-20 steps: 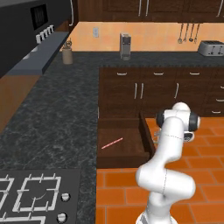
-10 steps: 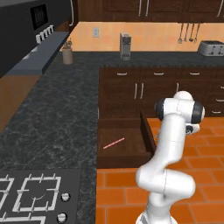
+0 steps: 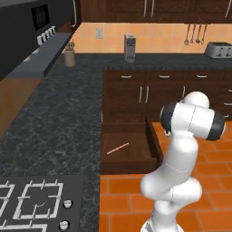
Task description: Take a straw from the drawer in front and place it inside the glass cup on the dining counter.
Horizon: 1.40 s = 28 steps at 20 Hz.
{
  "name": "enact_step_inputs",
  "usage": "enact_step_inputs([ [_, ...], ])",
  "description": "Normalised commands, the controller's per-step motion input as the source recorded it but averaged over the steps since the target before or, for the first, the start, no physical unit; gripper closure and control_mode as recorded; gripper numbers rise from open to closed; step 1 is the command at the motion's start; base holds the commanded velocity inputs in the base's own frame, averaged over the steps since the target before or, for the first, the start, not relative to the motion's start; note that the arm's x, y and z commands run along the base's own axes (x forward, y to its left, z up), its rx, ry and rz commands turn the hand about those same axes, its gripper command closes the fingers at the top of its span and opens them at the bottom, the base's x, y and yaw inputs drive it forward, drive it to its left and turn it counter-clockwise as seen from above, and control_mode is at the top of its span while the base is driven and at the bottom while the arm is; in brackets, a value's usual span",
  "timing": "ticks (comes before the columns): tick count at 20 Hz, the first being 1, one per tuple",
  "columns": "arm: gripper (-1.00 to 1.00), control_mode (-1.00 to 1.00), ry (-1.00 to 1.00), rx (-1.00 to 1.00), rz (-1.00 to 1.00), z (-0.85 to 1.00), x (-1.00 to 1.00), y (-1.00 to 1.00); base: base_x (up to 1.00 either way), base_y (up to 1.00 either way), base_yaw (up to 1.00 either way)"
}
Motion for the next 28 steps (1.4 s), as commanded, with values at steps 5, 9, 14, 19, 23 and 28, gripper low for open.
enact_step_inputs([
  [5, -1.00, -1.00, 0.01, -0.18, -0.08, 1.00, -0.14, 0.49, 0.00, 0.00, 0.00],
  [9, -1.00, -1.00, 0.11, -0.12, -0.03, 0.77, 0.01, 0.73, 0.00, 0.00, 0.00],
  [14, -1.00, -1.00, 0.12, -0.16, -0.07, 0.05, 0.16, 0.60, 0.00, 0.00, 0.00],
  [19, -1.00, -1.00, 0.14, -0.21, -0.13, -0.11, 0.29, 0.13, 0.00, 0.00, 0.00],
  [23, -1.00, -1.00, 0.17, -0.18, -0.14, -0.24, 0.34, 0.00, 0.00, 0.00, 0.00],
  [28, -1.00, -1.00, 0.19, -0.14, -0.13, -0.33, 0.28, 0.00, 0.00, 0.00, 0.00],
])
